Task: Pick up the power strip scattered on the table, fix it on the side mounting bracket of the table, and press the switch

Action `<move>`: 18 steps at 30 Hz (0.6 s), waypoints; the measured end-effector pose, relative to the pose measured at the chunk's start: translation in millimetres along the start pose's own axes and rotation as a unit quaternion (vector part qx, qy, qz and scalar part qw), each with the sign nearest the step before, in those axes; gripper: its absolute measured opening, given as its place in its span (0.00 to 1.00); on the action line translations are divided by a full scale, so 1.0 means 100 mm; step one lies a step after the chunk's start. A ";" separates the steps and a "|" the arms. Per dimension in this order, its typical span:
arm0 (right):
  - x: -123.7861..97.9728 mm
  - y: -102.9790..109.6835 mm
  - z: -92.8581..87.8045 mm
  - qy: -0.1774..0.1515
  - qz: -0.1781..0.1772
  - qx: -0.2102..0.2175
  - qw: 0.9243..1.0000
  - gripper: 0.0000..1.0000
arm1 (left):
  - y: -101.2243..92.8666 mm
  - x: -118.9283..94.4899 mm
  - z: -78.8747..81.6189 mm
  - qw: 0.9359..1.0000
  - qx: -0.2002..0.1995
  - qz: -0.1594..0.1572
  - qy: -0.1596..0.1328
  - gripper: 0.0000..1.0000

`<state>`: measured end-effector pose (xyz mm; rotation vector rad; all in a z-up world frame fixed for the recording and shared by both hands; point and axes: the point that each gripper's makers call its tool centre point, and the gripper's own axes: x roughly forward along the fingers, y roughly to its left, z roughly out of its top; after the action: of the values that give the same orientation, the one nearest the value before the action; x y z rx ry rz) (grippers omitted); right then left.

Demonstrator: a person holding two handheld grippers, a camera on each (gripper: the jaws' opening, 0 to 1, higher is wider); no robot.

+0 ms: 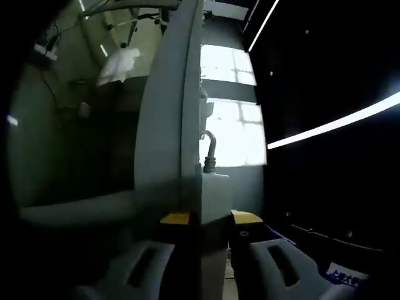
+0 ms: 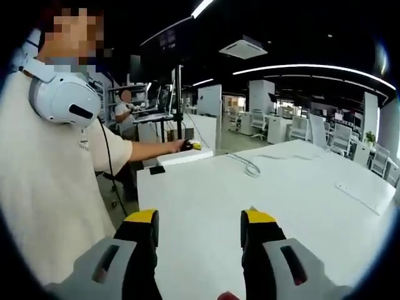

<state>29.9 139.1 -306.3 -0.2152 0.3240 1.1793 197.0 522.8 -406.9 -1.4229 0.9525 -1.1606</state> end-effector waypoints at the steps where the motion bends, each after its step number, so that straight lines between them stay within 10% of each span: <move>1: -0.01 0.00 0.00 0.000 -0.001 0.001 1.000 0.49 | 0.00 0.00 0.00 1.000 0.001 -0.002 -0.002 0.25; 18: -0.04 0.03 0.02 -0.025 -0.001 0.003 1.000 0.48 | 0.04 -0.01 -0.11 0.999 0.009 -0.027 -0.045 0.25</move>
<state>26.5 137.7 -302.8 -0.1793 0.2834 1.1800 185.7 520.9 -411.2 -1.4818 0.8443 -1.1323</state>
